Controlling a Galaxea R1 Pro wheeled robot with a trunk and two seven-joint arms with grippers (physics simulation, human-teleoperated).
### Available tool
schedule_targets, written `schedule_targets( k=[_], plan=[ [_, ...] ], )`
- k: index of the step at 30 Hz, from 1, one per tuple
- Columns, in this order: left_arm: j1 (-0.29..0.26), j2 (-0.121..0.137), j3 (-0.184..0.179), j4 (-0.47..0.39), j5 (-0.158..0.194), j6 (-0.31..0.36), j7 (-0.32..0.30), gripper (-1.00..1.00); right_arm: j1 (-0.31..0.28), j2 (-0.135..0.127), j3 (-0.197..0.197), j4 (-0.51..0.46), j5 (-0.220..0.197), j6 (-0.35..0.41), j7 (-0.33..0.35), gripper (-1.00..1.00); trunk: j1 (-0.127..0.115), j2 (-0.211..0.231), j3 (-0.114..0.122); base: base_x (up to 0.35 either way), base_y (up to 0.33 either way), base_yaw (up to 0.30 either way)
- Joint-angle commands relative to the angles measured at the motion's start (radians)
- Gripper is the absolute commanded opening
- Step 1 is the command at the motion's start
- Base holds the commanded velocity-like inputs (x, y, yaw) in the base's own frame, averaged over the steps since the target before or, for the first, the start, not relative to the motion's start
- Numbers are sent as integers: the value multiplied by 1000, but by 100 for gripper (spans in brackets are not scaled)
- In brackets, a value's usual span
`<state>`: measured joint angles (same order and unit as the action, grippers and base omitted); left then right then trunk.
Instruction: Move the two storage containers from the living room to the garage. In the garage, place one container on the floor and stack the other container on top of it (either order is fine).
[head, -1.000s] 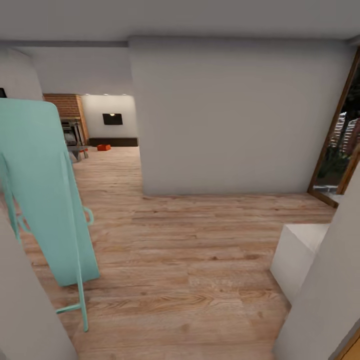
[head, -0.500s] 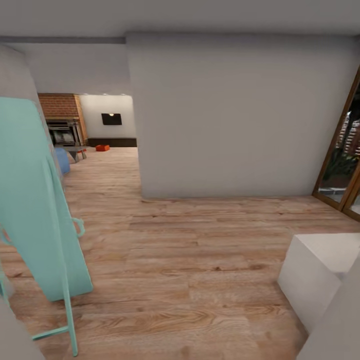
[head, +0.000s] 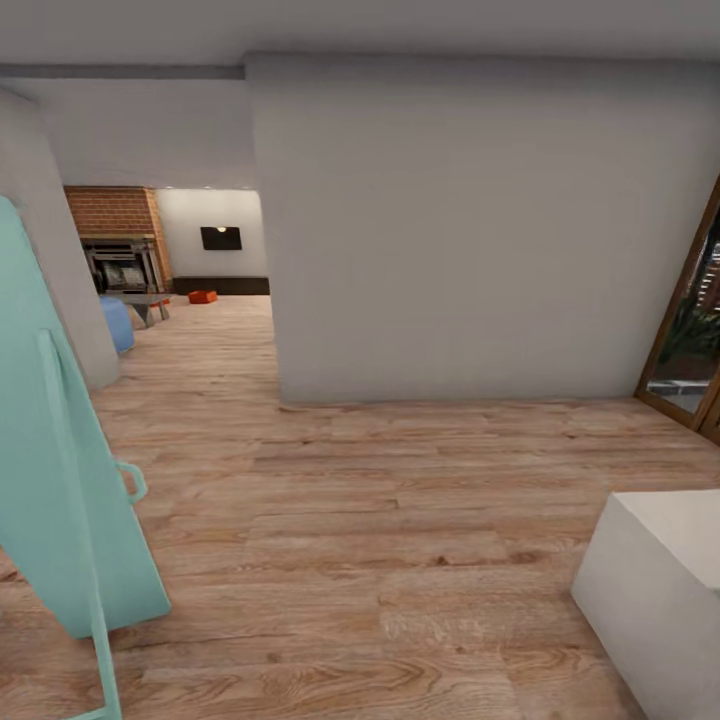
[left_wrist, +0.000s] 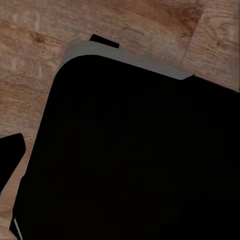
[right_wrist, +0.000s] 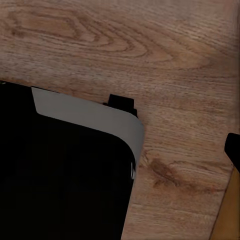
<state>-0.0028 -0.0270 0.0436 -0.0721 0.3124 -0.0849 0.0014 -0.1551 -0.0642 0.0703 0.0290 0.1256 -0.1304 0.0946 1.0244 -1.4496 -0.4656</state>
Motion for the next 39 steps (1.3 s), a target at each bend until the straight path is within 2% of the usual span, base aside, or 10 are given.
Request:
schedule_targets(
  k=[1,13,39],
  plan=[
    [0,1,4,0,2,-2,0,100,-1,0,6,3,3,-7,1,100,1,0,-1,324,0,0],
    [0,3,4,0,2,-4,-1,100,-1,-1,5,3,0,-6,0,100,1,0,-1,324,0,148],
    [0,2,4,0,1,-10,-1,100,-1,-1,5,3,-1,-7,0,100,1,0,-1,324,0,5]
  ],
)
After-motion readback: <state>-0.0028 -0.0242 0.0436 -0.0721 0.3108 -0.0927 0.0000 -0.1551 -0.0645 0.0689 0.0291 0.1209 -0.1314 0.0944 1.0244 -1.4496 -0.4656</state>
